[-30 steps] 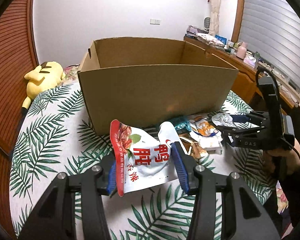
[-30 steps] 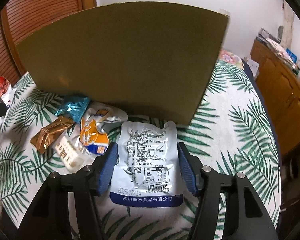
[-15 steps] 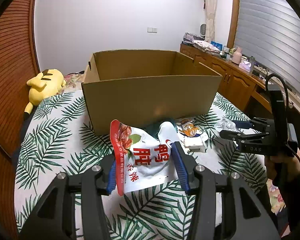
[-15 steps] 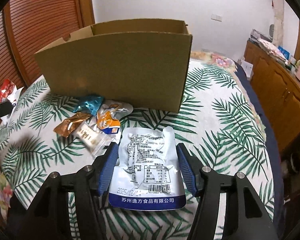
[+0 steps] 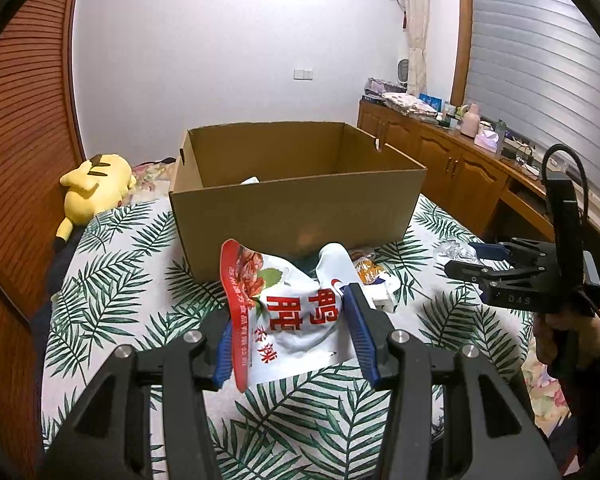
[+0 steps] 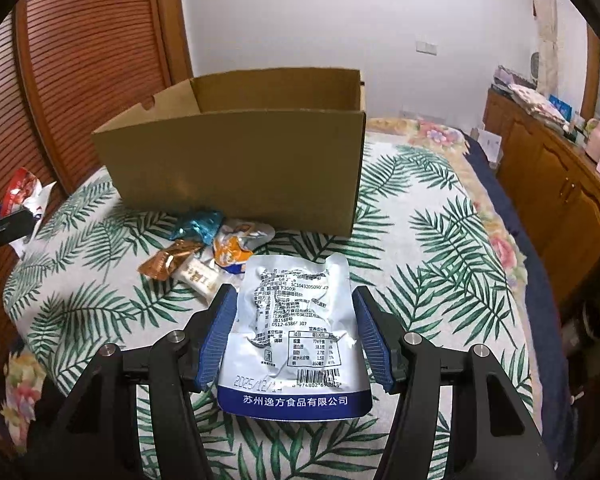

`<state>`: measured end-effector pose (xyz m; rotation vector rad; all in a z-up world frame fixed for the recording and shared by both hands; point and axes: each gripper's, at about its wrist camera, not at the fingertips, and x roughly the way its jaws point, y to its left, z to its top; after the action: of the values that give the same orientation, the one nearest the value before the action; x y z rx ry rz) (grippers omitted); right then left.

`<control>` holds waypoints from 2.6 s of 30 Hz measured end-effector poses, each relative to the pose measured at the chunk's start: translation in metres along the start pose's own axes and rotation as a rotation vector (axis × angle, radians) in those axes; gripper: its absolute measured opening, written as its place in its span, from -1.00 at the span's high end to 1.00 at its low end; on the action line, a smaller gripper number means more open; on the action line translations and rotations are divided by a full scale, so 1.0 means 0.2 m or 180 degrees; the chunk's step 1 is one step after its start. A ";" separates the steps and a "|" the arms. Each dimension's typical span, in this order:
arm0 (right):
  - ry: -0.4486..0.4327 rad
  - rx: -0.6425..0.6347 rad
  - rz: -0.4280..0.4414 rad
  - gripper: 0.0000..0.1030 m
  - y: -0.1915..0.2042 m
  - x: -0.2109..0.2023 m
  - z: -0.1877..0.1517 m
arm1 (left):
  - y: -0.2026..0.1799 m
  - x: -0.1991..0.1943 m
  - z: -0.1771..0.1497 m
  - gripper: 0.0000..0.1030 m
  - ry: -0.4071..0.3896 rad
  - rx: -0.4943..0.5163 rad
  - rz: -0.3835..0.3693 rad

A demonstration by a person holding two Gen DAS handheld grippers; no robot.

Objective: Organize snacks
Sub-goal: 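Close the left tool on the duck-neck packet while the right tool grasps the vacuum pack, then carry both packets over the box and open both tools to drop them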

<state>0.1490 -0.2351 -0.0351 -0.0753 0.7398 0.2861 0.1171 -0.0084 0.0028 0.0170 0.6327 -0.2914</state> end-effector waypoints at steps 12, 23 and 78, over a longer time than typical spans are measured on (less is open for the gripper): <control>-0.0340 -0.0181 0.0020 -0.18 0.07 -0.18 0.19 | 0.03 0.00 0.21 0.07 -0.0206 0.0118 0.0121; -0.0479 -0.0444 -0.0172 0.85 0.15 -0.21 0.49 | 0.15 0.10 0.46 0.07 -0.0309 0.0124 0.0157; 0.0067 -0.0644 0.0279 -0.19 0.14 0.10 0.21 | 0.19 0.33 0.39 0.07 -0.0208 0.0012 -0.0171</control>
<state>0.1824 -0.1973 -0.0162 -0.2381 0.7345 0.4439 0.2233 0.0028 0.0247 -0.0058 0.5682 -0.3436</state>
